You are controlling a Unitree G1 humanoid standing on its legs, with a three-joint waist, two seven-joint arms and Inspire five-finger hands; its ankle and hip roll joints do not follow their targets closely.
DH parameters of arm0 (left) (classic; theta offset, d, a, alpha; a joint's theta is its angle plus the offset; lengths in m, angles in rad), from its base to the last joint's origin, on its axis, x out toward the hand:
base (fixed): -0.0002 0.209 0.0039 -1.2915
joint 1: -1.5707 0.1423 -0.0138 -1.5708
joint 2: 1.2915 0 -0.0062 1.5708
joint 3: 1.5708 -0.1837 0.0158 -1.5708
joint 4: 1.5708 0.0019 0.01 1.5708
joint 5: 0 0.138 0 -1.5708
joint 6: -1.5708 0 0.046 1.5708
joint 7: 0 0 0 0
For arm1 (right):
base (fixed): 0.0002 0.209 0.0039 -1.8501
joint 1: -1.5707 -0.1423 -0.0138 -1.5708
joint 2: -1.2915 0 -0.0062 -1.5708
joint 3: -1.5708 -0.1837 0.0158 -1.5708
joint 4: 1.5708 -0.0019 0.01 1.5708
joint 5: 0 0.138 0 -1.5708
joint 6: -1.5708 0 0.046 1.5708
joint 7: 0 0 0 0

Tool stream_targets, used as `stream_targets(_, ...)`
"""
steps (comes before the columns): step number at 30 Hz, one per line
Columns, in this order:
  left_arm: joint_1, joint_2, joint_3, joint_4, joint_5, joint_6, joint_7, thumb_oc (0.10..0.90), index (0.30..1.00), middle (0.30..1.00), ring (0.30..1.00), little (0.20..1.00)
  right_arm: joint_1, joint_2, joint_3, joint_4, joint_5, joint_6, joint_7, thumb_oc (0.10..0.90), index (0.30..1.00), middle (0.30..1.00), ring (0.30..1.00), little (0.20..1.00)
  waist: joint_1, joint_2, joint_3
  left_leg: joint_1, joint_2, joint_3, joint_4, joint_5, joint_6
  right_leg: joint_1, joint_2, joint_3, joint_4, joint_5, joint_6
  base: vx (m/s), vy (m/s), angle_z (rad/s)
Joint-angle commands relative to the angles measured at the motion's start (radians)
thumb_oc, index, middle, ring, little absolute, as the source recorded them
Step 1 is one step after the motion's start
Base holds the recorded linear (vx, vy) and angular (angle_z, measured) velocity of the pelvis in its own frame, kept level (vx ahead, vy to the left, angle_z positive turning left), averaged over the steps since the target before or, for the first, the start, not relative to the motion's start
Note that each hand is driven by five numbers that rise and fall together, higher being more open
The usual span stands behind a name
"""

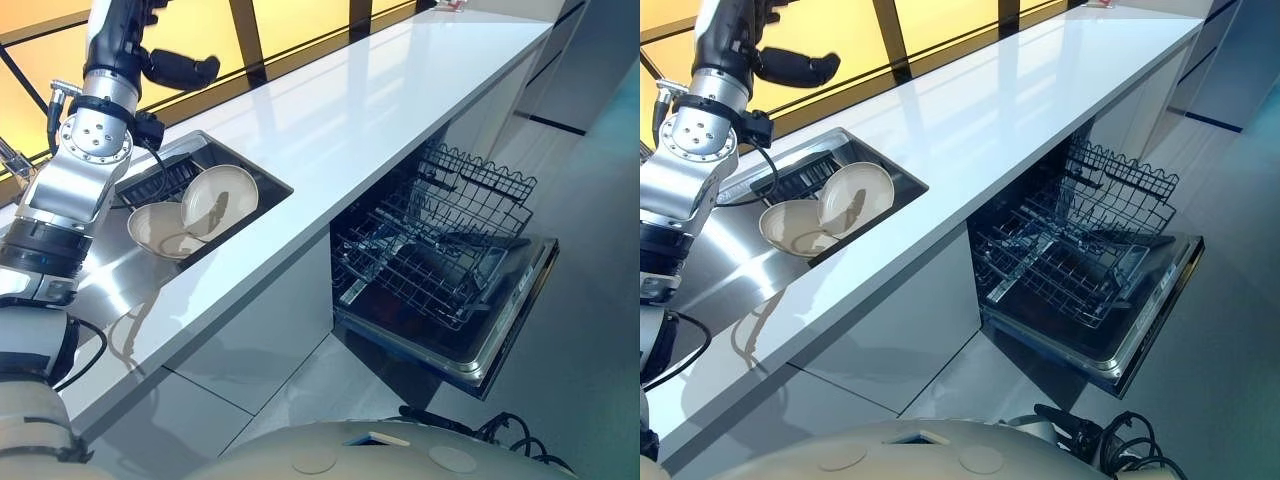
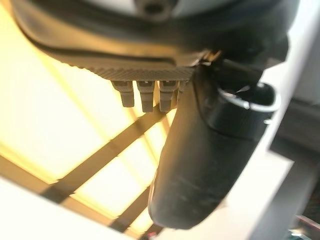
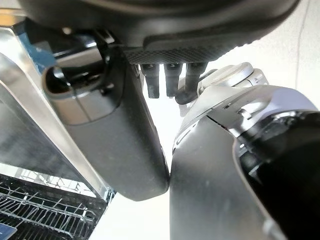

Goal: Pick up plates and place into dishwasher.

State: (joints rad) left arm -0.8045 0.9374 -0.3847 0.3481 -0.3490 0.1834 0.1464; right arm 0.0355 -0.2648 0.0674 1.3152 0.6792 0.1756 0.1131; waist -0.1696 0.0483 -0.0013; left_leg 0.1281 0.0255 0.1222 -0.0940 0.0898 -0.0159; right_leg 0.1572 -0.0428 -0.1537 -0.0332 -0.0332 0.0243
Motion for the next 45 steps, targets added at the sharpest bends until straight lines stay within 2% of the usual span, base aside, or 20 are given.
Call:
stream_targets(1,-0.233,0.070,0.002,0.089,-0.012,0.001,-0.027,0.800,0.900,0.900,0.900,0.900,-0.011,-0.050,-0.002,0.035,-0.039,-0.008,-0.003,0.800,0.900,0.900,0.900,0.900,-0.013,0.033,-0.002,-0.017,-0.062,0.006,0.091,-0.159,0.021,-0.110,-0.023,-0.024,0.144,-0.045,0.118,0.08,0.077,-0.23)
stream_targets(7,-0.270,0.060,-0.040,0.261,-0.073,0.061,-0.114,0.800,0.900,0.900,0.900,0.900,0.003,-0.072,0.001,0.021,-0.075,-0.013,0.001,0.800,0.900,0.900,0.900,0.900,-0.038,0.042,0.020,-0.032,-0.075,0.020,0.106,-0.164,0.026,-0.139,-0.037,-0.023,0.170,-0.041,0.134,0.07,0.090,-0.13)
stream_targets(13,-0.262,0.021,-0.010,0.384,-0.071,0.111,-0.156,0.800,0.900,0.900,0.900,0.900,0.007,-0.093,0.015,-0.004,-0.097,-0.013,0.014,0.800,0.900,0.900,0.900,0.900,-0.053,0.041,0.045,-0.049,-0.087,0.029,0.117,-0.166,0.031,-0.165,-0.045,-0.019,0.188,-0.038,0.141,0.04,0.076,-0.19)
stream_targets(15,-0.257,0.013,-0.007,0.398,-0.057,0.115,-0.159,0.800,0.900,0.900,0.900,0.900,0.005,-0.097,0.021,-0.014,-0.096,-0.008,0.016,0.800,0.900,0.900,0.900,0.900,-0.054,0.039,0.050,-0.054,-0.088,0.030,0.118,-0.165,0.031,-0.169,-0.046,-0.018,0.189,-0.037,0.141,0.02,0.049,-0.06)
stream_targets(17,-0.259,0.013,-0.013,0.426,0.022,0.133,-0.190,0.800,0.900,0.900,0.900,0.900,0.003,-0.106,0.027,-0.028,-0.090,-0.004,0.025,0.800,0.900,0.900,0.900,0.900,-0.056,0.037,0.060,-0.063,-0.087,0.031,0.119,-0.162,0.029,-0.179,-0.047,-0.020,0.191,-0.034,0.142,0.02,0.051,-0.01)
stream_targets(22,-0.265,0.040,-0.038,0.486,0.196,0.121,-0.253,0.800,0.900,0.900,0.900,0.900,0.000,-0.113,0.040,-0.045,-0.089,0.004,0.029,0.800,0.900,0.900,0.900,0.900,-0.053,0.033,0.075,-0.077,-0.089,0.031,0.121,-0.160,0.028,-0.184,-0.049,-0.023,0.183,-0.029,0.142,0.00,0.023,-0.09)
stream_targets(33,-0.250,0.082,-0.056,0.508,0.248,0.154,-0.369,0.800,0.900,0.900,0.900,0.900,0.005,-0.128,0.038,-0.066,-0.101,0.003,0.036,0.800,0.900,0.900,0.900,0.900,-0.041,0.035,0.112,-0.101,-0.085,0.017,0.131,-0.154,0.024,-0.192,-0.050,-0.025,0.181,-0.027,0.141,0.00,0.000,-0.01)
stream_targets(36,-0.249,0.092,-0.062,0.524,0.275,0.138,-0.393,0.800,0.900,0.900,0.900,0.900,0.004,-0.129,0.039,-0.068,-0.106,0.003,0.037,0.800,0.900,0.900,0.900,0.900,-0.038,0.036,0.114,-0.103,-0.085,0.015,0.133,-0.153,0.024,-0.190,-0.050,-0.026,0.180,-0.028,0.141,0.00,0.000,0.00)
stream_targets(39,-0.251,0.107,-0.065,0.533,0.247,0.132,-0.411,0.800,0.900,0.900,0.900,0.900,0.009,-0.131,0.040,-0.073,-0.117,0.004,0.046,0.800,0.900,0.900,0.900,0.900,-0.036,0.035,0.115,-0.104,-0.084,0.014,0.134,-0.152,0.023,-0.185,-0.050,-0.028,0.177,-0.028,0.142,0.00,0.000,0.00)
stream_targets(45,-0.225,0.083,-0.028,0.562,0.161,0.150,-0.424,0.800,0.900,0.900,0.900,0.900,0.020,-0.120,0.058,-0.078,-0.133,-0.003,0.048,0.800,0.900,0.900,0.900,0.900,-0.038,0.031,0.113,-0.105,-0.082,0.013,0.125,-0.146,0.021,-0.180,-0.047,-0.033,0.168,-0.028,0.143,0.01,-0.002,0.00)
